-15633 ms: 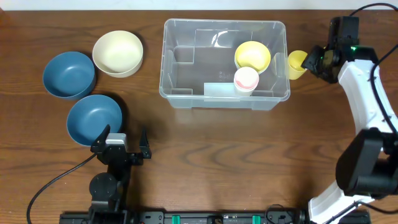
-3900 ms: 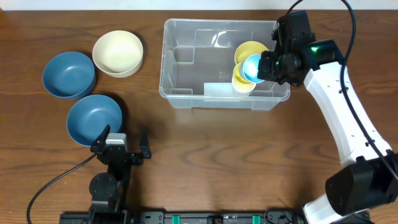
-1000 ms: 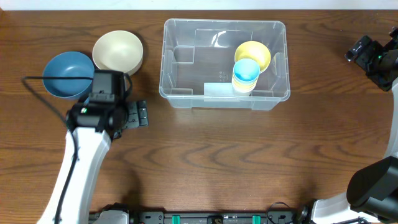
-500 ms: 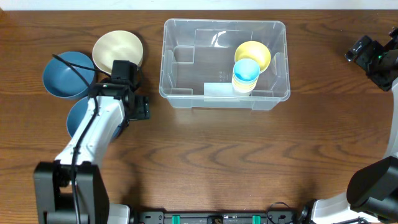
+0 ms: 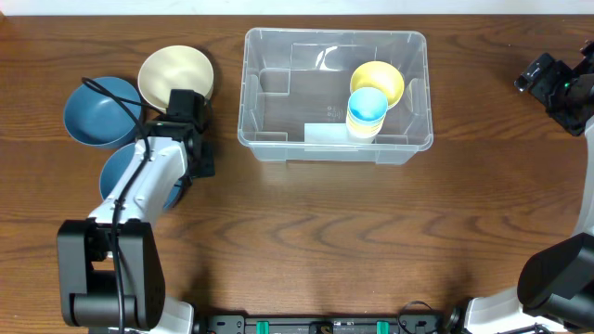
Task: Pack container
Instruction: 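Grasp the rim of the front blue bowl with the left gripper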
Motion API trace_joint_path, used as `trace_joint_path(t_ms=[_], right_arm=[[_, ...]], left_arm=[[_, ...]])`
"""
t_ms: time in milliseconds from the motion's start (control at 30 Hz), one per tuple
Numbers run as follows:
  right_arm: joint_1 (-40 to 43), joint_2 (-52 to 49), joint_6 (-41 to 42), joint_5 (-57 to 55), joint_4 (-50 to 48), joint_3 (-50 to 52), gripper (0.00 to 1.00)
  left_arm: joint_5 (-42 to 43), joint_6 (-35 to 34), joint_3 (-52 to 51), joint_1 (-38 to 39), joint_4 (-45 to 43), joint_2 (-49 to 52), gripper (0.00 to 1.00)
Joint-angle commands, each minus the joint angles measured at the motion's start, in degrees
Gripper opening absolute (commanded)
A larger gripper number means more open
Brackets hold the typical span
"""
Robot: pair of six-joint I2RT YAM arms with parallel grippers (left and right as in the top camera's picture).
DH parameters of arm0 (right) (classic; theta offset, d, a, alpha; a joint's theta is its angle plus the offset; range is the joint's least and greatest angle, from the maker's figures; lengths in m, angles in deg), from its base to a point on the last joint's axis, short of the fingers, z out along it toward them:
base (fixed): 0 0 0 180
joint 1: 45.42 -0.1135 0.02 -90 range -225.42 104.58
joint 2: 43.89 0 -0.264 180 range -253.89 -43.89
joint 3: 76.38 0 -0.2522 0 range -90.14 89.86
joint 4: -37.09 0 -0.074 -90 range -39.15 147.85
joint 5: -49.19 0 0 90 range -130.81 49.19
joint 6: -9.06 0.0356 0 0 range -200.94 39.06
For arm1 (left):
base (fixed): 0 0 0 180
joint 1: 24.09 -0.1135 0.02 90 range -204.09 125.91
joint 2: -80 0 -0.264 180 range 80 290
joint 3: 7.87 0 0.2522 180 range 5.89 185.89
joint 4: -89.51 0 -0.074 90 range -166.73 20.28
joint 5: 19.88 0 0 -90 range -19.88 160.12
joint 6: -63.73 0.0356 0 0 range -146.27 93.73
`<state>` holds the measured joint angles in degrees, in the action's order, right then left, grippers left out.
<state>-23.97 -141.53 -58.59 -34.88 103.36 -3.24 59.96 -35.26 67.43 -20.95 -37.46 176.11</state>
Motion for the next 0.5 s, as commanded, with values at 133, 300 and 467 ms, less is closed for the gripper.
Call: trace_joint_path(t_ms=[133,300,467], right_arm=[[0.3,1.5,0.5,-0.1,0.0,-0.4,0.99],[0.3,1.5,0.5,-0.2,0.0,-0.4,0.99],[0.3,1.5,0.5,-0.1,0.0,-0.4,0.99]], left_arm=[[-1.5,0.1,0.5,-3.8,-0.9,2.1,0.59],[-1.5,0.1,0.5,-4.4,-1.2,2.5,0.28],[0.2,0.0,0.5,-4.4,-2.1,2.5,0.06]])
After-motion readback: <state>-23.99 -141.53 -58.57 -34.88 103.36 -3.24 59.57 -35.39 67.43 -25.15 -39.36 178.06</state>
